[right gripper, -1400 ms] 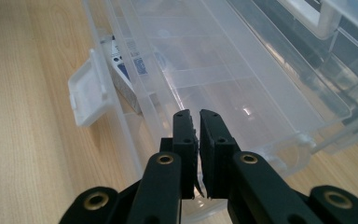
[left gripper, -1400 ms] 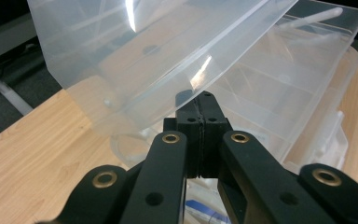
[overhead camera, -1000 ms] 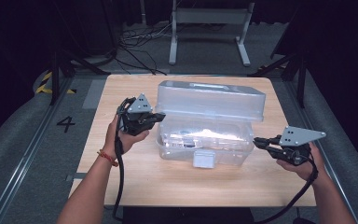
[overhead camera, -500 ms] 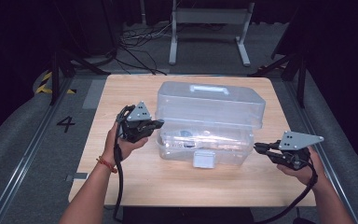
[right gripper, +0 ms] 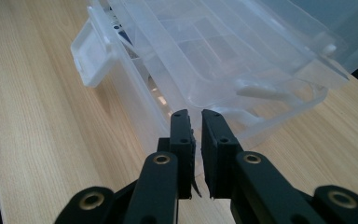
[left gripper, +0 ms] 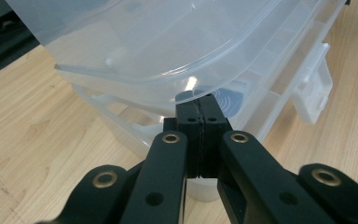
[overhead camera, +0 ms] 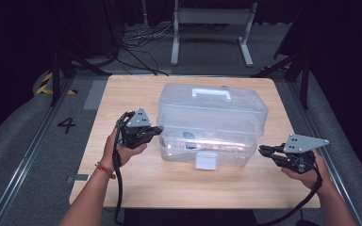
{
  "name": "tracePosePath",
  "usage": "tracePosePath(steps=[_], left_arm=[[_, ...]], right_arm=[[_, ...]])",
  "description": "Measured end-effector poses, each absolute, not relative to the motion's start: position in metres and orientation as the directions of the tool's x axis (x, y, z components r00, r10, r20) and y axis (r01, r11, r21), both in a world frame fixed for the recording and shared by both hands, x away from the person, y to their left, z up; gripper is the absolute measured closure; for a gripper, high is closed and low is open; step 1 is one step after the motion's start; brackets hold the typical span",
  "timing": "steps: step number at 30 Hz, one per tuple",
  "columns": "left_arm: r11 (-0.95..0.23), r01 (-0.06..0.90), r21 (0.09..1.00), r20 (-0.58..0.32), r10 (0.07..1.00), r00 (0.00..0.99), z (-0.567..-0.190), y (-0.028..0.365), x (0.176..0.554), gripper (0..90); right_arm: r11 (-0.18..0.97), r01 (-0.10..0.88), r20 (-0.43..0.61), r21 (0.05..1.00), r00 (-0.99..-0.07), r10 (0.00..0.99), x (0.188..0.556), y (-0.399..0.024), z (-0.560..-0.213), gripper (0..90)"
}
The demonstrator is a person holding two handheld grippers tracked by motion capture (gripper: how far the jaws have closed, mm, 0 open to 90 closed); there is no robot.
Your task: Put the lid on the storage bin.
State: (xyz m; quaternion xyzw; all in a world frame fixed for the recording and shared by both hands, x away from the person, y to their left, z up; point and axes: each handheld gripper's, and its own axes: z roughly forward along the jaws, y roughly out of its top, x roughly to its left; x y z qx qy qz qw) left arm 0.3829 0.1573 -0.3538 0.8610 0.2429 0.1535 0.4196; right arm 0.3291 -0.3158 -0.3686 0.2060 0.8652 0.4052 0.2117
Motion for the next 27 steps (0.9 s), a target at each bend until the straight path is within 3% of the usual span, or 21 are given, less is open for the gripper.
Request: tracePosePath(steps=[27], left_arm=[[-0.603,0.325,0.729,0.078,0.544,0.835,-0.383,0.162,0.376,89.8]], right_arm=[[0.585,0.21,-0.191,0.783,-0.815,0.547,0.327,-0.318,-0.376,83.6]])
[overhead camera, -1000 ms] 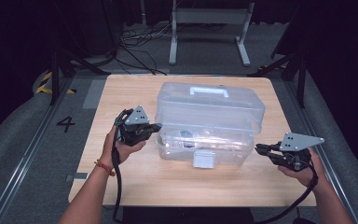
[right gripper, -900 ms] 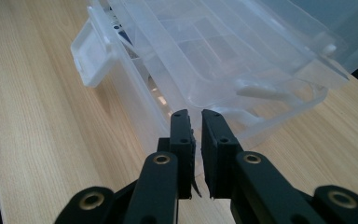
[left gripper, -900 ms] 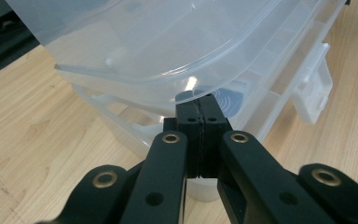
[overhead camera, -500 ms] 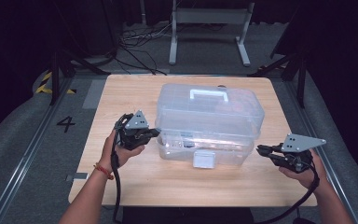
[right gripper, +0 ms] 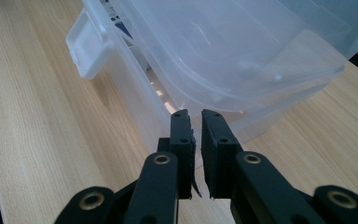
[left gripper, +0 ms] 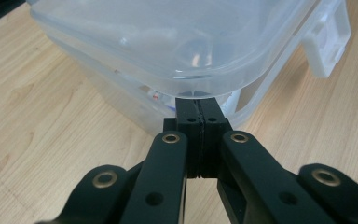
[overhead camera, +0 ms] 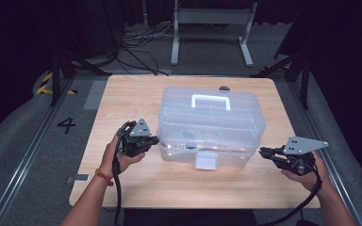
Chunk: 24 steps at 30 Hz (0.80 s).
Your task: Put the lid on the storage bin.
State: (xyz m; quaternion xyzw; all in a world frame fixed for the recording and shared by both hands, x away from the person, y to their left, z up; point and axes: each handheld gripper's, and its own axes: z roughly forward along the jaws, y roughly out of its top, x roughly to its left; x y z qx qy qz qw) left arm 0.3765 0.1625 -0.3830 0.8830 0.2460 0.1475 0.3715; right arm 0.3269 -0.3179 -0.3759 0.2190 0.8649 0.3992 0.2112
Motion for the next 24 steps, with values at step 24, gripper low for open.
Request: tracePosePath(steps=[24], left_arm=[[-0.716,0.362,0.597,0.2,0.57,0.797,-0.415,0.185,0.356,79.8]], right_arm=[[0.608,0.263,-0.208,0.749,-0.778,0.593,0.324,-0.34,-0.395,76.8]])
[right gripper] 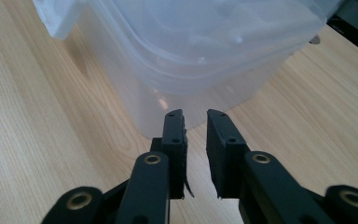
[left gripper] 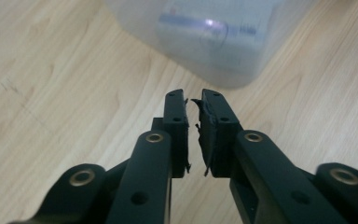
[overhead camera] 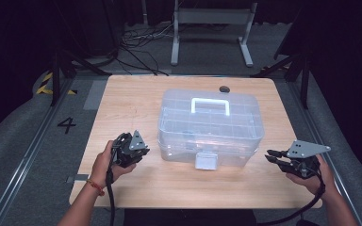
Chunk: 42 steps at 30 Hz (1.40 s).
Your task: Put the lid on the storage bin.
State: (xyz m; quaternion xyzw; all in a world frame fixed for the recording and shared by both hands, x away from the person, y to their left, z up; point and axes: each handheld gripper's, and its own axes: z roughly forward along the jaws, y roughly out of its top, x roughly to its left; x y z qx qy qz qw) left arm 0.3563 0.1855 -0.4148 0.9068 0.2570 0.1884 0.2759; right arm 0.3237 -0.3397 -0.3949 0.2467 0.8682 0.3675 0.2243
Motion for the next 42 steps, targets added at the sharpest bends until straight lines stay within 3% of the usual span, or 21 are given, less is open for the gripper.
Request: tracePosePath(steps=[7,14,20,26,32,34,42], left_arm=[[-0.713,0.394,0.58,0.195,0.591,0.783,-0.429,0.206,0.346,71.0],[-0.711,0.423,0.562,0.182,0.604,0.776,-0.442,0.222,0.336,62.1],[-0.677,0.468,0.568,0.136,0.639,0.757,-0.453,0.237,0.331,40.7],[-0.613,0.515,0.6,0.088,0.69,0.719,-0.463,0.251,0.325,25.8],[-0.532,0.568,0.628,0.027,0.745,0.667,-0.474,0.263,0.32,17.0],[-0.492,0.585,0.645,-0.012,0.758,0.652,-0.477,0.268,0.319,16.2],[-0.474,0.556,0.682,-0.006,0.757,0.653,-0.482,0.273,0.317,14.4]], right_arm=[[0.576,0.308,-0.182,0.757,-0.748,0.638,0.319,-0.357,-0.407,70.4],[0.559,0.357,-0.166,0.749,-0.715,0.679,0.318,-0.371,-0.425,56.3],[0.501,0.401,-0.118,0.767,-0.679,0.725,0.317,-0.388,-0.445,44.1],[0.43,0.473,-0.068,0.769,-0.608,0.791,0.315,-0.405,-0.466,36.8],[0.341,0.539,0.001,0.771,-0.536,0.844,0.314,-0.415,-0.481,25.6],[0.318,0.557,0.02,0.767,-0.516,0.856,0.315,-0.417,-0.484,25.1],[0.312,0.586,0.006,0.748,-0.476,0.88,0.319,-0.415,-0.487,22.1]])
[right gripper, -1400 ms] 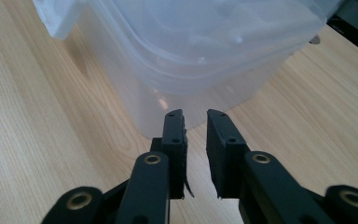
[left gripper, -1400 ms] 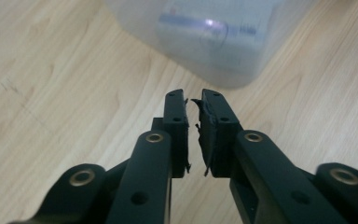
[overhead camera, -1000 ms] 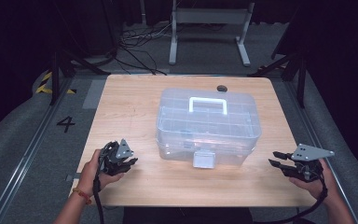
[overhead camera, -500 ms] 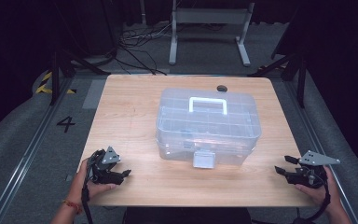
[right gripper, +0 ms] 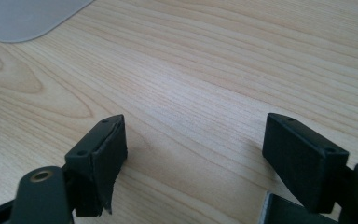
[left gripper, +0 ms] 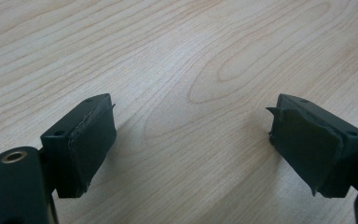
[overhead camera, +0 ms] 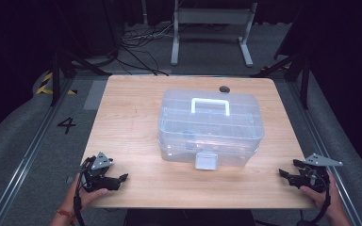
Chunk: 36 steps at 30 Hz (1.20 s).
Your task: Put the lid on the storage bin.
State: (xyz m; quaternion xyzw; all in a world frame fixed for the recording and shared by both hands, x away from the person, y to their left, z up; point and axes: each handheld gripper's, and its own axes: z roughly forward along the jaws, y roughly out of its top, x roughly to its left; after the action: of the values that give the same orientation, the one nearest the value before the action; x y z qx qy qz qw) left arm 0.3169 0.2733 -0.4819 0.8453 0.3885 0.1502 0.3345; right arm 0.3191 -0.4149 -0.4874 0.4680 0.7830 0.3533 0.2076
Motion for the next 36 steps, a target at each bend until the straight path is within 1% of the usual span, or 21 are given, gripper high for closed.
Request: tracePosePath(steps=[22,36], left_arm=[[-0.475,0.554,0.684,-0.003,0.757,0.653,-0.4821,0.2733,0.3177,14.0],[-0.461,0.564,0.685,-0.019,0.763,0.646,-0.4826,0.272,0.3181,13.9]], right_arm=[[0.307,0.588,0.006,0.748,-0.469,0.883,0.3192,-0.4146,-0.4875,22.0],[0.307,0.589,0.006,0.748,-0.469,0.883,0.3192,-0.4146,-0.4875,22.0]])
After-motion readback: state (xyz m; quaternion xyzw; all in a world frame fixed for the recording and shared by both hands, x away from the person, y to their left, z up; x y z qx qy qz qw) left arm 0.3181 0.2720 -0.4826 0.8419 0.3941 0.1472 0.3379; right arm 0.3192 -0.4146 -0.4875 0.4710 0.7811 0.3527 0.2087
